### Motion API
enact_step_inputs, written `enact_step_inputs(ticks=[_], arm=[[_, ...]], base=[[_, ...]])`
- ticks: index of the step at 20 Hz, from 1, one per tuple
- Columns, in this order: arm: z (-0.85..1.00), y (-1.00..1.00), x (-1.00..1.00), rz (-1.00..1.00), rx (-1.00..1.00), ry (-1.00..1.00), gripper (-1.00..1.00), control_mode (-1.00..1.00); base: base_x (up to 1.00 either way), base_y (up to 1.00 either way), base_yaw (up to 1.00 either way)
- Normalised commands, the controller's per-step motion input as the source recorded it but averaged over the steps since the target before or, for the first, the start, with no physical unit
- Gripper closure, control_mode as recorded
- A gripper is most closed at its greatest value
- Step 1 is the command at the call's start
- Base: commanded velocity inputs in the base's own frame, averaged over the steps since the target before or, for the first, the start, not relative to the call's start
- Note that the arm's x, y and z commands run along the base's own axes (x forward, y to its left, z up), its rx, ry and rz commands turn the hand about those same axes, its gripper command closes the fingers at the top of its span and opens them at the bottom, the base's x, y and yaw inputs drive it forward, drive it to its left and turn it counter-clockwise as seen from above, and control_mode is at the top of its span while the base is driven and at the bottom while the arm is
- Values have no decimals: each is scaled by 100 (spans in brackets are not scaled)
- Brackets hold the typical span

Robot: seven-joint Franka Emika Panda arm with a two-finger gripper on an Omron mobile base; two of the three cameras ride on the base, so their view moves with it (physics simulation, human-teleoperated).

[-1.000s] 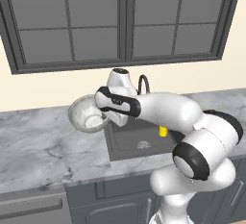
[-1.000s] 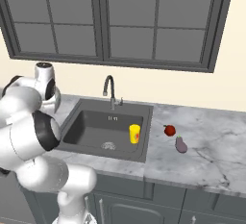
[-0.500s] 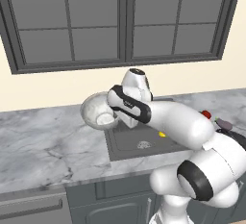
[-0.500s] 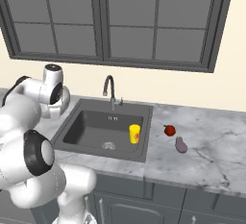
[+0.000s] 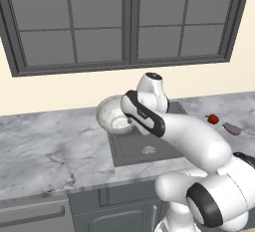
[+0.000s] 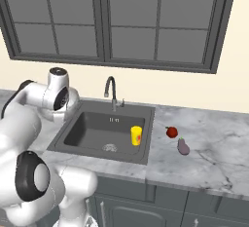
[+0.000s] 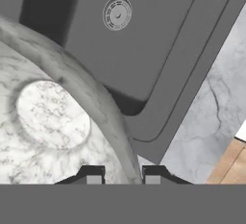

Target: Remove the eggplant and bell pepper from the sink. Then move the bowl and cup from the counter to the sink for washing.

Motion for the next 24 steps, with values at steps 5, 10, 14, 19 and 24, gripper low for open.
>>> enact_step_inputs(ticks=[5,10,14,19,24], arm=[[1,-42,-9,-3,0,0,100,-100],[0,-43,-8,-4,0,2,100,-100],[0,-36,-3,-5,0,4,100,-100],[-6,-9,0,-13,0,5,100,-100],[-9,0,1,-16,0,1,100,-100]], base=[[0,0,0],[0,0,0],[0,0,0],[0,0,0],[0,0,0]])
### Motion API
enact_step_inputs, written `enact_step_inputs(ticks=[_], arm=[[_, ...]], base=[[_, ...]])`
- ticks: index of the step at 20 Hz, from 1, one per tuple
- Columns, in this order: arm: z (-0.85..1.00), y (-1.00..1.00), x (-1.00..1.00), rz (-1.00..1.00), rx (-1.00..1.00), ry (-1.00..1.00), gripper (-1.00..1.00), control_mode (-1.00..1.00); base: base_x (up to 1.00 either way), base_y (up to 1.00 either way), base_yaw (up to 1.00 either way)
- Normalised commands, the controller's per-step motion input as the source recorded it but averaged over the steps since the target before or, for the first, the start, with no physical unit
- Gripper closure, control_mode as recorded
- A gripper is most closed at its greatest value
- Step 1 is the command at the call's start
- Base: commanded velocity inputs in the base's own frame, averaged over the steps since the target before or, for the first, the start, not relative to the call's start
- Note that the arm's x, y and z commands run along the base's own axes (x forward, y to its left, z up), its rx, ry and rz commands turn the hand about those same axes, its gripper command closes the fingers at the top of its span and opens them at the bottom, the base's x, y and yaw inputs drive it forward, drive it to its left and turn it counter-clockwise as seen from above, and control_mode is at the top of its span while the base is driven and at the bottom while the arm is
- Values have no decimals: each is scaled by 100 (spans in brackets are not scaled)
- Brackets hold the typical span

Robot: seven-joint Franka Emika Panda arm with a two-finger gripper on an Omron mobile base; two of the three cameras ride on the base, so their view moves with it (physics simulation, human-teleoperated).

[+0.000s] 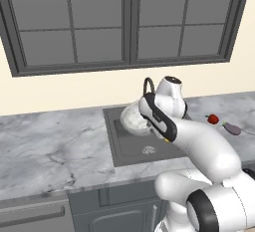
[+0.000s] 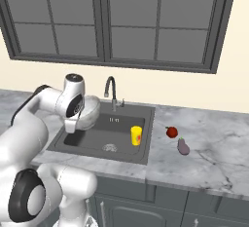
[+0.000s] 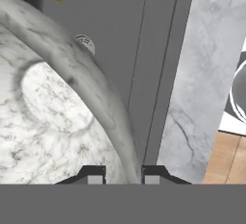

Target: Remove the eggplant and bell pepper from the sink. Then move the bowl and cup from the counter to the sink for washing.

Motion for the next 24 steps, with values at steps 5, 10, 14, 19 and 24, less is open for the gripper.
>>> enact_step_inputs(ticks=[5,10,14,19,24], arm=[[-11,-1,5,-17,0,2,100,-100],[-13,-2,6,-17,0,8,100,-100],[-14,1,7,-13,0,7,100,-100],[-8,0,17,-8,0,2,100,-100],[-14,-2,7,-10,0,4,100,-100]], base=[[0,0,0],[0,0,0],[0,0,0],[0,0,0],[0,0,0]])
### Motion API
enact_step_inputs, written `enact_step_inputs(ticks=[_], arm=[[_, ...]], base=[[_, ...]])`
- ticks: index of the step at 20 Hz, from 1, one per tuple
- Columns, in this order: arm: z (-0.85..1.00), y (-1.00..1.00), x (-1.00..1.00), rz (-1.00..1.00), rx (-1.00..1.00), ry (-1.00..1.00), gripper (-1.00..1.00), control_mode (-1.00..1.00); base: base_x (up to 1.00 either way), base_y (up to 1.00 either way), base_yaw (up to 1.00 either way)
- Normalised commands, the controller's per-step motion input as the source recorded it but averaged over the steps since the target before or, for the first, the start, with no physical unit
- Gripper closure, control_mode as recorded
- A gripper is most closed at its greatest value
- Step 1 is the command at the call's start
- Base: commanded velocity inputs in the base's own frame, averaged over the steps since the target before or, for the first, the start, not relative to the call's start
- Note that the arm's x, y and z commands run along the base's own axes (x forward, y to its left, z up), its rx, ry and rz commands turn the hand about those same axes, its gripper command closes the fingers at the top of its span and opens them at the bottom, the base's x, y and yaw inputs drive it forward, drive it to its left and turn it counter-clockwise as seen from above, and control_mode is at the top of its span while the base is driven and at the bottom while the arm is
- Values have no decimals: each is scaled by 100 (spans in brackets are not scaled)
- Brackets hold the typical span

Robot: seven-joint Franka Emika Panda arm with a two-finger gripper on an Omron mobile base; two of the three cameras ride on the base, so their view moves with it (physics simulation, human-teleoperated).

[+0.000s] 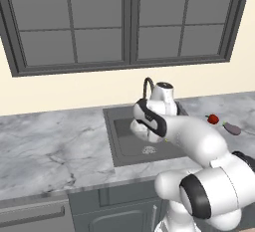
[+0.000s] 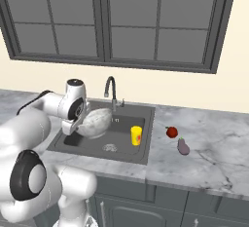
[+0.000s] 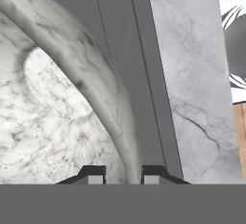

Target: Remove the eggplant and bell pepper from the sink. Then move the bowl and cup from the counter to the sink for washing.

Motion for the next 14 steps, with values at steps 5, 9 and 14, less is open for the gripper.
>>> enact_step_inputs(ticks=[5,9,14], arm=[[-18,-1,10,-12,0,2,100,-100],[-12,-6,12,-6,5,0,100,-100],[-12,-15,1,-2,8,0,100,-100]], base=[[0,0,0],[0,0,0],[0,0,0]])
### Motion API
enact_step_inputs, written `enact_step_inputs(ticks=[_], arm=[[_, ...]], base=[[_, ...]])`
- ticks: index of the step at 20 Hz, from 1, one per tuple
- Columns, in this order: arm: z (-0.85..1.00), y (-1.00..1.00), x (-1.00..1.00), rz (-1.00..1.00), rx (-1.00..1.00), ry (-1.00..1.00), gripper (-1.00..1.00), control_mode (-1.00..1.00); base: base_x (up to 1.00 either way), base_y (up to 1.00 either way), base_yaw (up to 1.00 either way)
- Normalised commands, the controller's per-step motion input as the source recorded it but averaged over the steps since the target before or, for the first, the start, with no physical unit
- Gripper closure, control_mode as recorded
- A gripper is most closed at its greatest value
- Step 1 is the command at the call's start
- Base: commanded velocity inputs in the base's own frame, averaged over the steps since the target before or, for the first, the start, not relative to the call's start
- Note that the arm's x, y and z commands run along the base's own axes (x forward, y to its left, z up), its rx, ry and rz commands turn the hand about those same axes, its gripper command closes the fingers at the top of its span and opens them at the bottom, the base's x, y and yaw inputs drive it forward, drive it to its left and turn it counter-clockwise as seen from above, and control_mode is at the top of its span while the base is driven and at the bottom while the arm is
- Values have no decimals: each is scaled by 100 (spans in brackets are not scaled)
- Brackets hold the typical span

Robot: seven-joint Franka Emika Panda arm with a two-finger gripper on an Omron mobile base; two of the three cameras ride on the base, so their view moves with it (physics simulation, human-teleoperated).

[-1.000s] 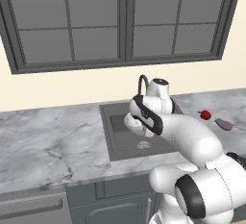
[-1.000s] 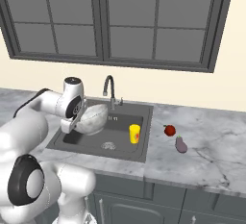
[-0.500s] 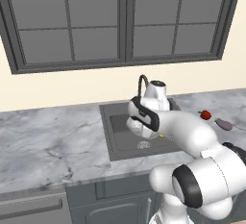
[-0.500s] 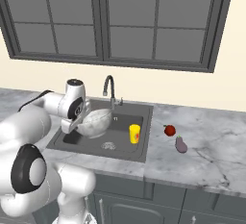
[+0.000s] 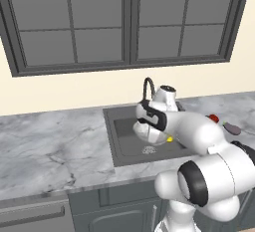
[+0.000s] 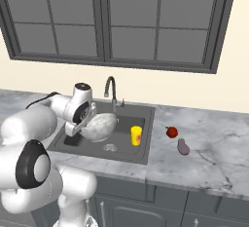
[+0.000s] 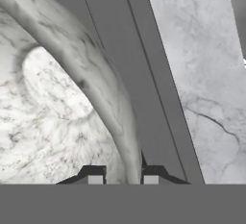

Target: Remove the eggplant and bell pepper from the sink. Then move the bowl and cup from the counter to the sink for washing.

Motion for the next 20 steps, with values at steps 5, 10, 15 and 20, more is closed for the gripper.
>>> enact_step_inputs(ticks=[5,10,15,20], arm=[[-14,-10,1,0,9,0,100,-100],[-19,-2,4,0,5,-4,100,-100],[-18,0,11,0,1,-9,100,-100],[-10,0,18,0,0,-7,100,-100]], base=[[0,0,0],[0,0,0],[0,0,0],[0,0,0]])
